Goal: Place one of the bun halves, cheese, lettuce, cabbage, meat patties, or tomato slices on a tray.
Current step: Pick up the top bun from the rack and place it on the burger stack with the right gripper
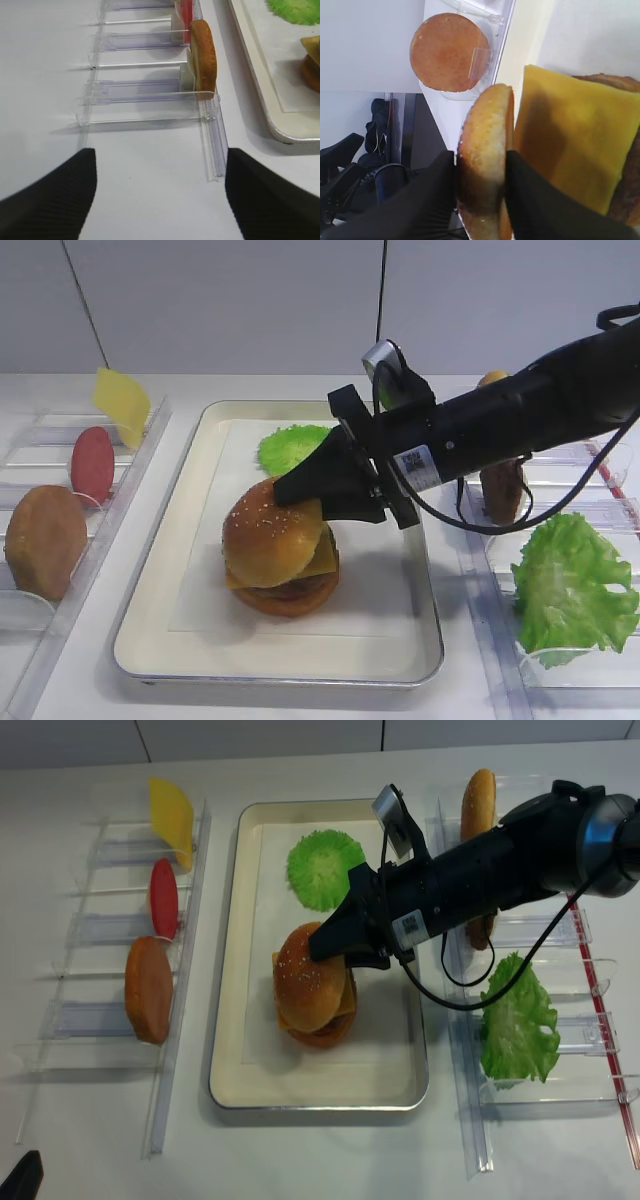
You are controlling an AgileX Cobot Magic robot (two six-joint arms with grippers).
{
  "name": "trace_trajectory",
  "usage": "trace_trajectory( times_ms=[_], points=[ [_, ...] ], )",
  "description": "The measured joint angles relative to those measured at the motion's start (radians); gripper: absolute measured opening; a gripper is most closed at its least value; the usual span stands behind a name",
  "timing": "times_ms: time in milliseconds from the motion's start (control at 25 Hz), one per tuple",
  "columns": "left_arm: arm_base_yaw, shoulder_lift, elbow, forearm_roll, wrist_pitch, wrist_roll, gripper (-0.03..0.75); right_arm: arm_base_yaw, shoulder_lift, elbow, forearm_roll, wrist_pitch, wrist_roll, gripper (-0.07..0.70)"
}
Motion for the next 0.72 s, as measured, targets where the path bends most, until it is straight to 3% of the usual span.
trace_trajectory(
  times_ms=[200,440,560,720],
  points=[
    [0.000,0.000,0.000,0.000,0.000,0.000,0.493,0.000,0.000,-0.002,0.000,0.000,-0.005,0.412],
    [0.000,0.000,0.000,0.000,0.000,0.000,0.493,0.000,0.000,-0.057,-0.051,0.002,-0.021,0.449],
    [0.000,0.000,0.000,0.000,0.000,0.000,0.493,-0.010,0.000,-0.130,-0.137,0.004,0.037,0.452],
    [0.000,0.000,0.000,0.000,0.000,0.000,0.493,-0.015,0.000,-0.218,-0.344,0.004,0.152,0.452]
  ],
)
